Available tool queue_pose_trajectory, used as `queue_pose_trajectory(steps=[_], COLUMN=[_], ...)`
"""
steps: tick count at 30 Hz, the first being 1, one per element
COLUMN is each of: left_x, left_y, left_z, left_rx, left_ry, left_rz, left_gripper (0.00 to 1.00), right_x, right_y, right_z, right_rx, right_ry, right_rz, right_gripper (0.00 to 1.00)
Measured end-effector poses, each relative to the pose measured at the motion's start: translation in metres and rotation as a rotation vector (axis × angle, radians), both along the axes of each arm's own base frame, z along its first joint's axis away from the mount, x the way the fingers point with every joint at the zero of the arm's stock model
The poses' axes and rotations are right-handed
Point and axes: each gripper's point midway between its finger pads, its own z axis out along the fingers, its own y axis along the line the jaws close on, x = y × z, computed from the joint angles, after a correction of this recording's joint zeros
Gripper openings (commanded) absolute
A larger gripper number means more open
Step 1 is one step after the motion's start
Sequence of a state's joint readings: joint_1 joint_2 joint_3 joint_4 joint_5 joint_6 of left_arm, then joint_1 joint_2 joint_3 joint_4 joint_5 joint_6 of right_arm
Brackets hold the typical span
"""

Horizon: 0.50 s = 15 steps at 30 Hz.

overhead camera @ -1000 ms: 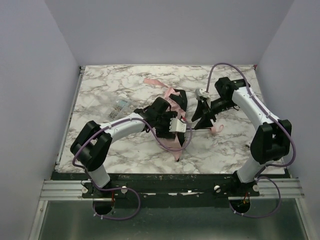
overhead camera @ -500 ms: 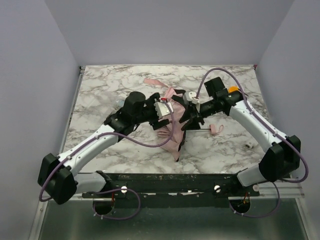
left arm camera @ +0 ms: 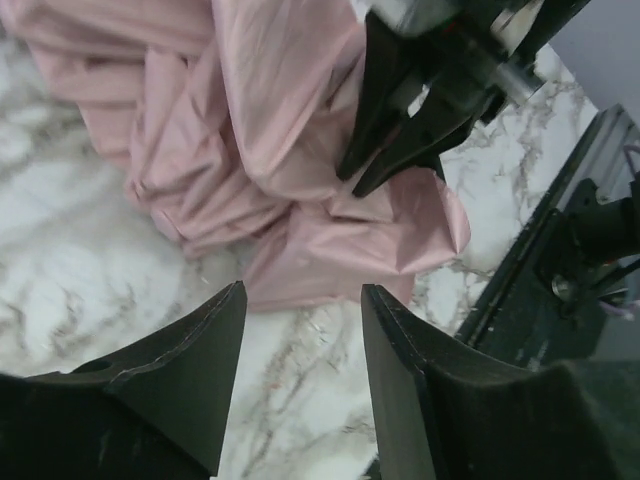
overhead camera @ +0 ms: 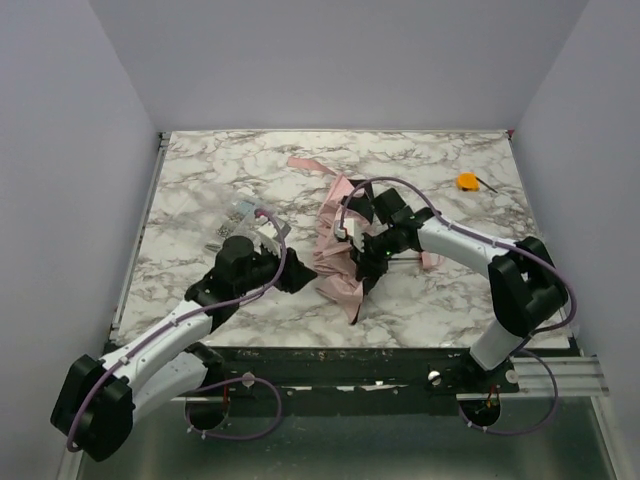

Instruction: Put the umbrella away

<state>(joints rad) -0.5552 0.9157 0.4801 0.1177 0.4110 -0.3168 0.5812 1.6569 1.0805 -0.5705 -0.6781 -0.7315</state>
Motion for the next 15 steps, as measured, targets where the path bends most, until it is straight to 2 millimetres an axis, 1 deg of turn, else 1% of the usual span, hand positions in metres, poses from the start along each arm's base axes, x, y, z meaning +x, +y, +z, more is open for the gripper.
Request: queue_pose_trajectory(steps=[1,2,3,4,5,6,7,8,10,11,13,14,15], left_x=[-0.005,-0.012,-0.019,-0.026,-0.033,-0.038,-0.043,-0.047,-0.051,-0.051,-0.051,-0.051,-0.050], left_y=[-0.002,-0.003,-0.005,-0.007,-0.010,-0.011,-0.014,-0.015,-0.019,-0.022,-0.026,-0.029,-0.031], left_z=[-0.008,-0.019,-0.030,-0.040,-0.048,-0.056,-0.064,-0.071,-0.079,-0.084,-0.094,-0.100,-0.104], left_rx=[-0.024,-0.049,-0.063,-0.072,-0.081,-0.087,-0.093,-0.093,-0.095,-0.092,-0.084,-0.078,-0.076], left_ry=[0.051,0.115,0.174,0.224,0.268,0.308,0.351,0.387,0.439,0.463,0.507,0.532,0.549], left_rz=[0.008,0.020,0.026,0.032,0.036,0.047,0.057,0.071,0.096,0.108,0.139,0.153,0.167], left_gripper=[0.50,0.50,0.50,0.50,0.50,0.50,0.49,0.45,0.39,0.36,0.33,0.31,0.28], right_x=[0.000,0.000,-0.001,-0.003,-0.004,-0.004,-0.003,-0.001,0.005,0.006,0.007,0.008,0.011], right_y=[-0.002,-0.003,-0.003,-0.003,0.000,0.003,0.007,0.013,0.023,0.026,0.027,0.028,0.029], right_z=[-0.004,-0.004,0.000,0.007,0.017,0.032,0.049,0.069,0.111,0.127,0.146,0.150,0.149], right_rx=[-0.019,-0.025,-0.027,-0.024,-0.011,0.008,0.034,0.069,0.150,0.182,0.225,0.241,0.248], right_ry=[0.004,0.006,0.010,0.011,0.010,0.004,-0.009,-0.033,-0.114,-0.151,-0.220,-0.252,-0.274], right_rz=[-0.007,-0.007,0.002,0.021,0.048,0.076,0.104,0.127,0.164,0.171,0.176,0.178,0.176], right_gripper=[0.29,0.33,0.36,0.42,0.46,0.54,0.63,0.72,0.85,0.86,0.87,0.89,0.93])
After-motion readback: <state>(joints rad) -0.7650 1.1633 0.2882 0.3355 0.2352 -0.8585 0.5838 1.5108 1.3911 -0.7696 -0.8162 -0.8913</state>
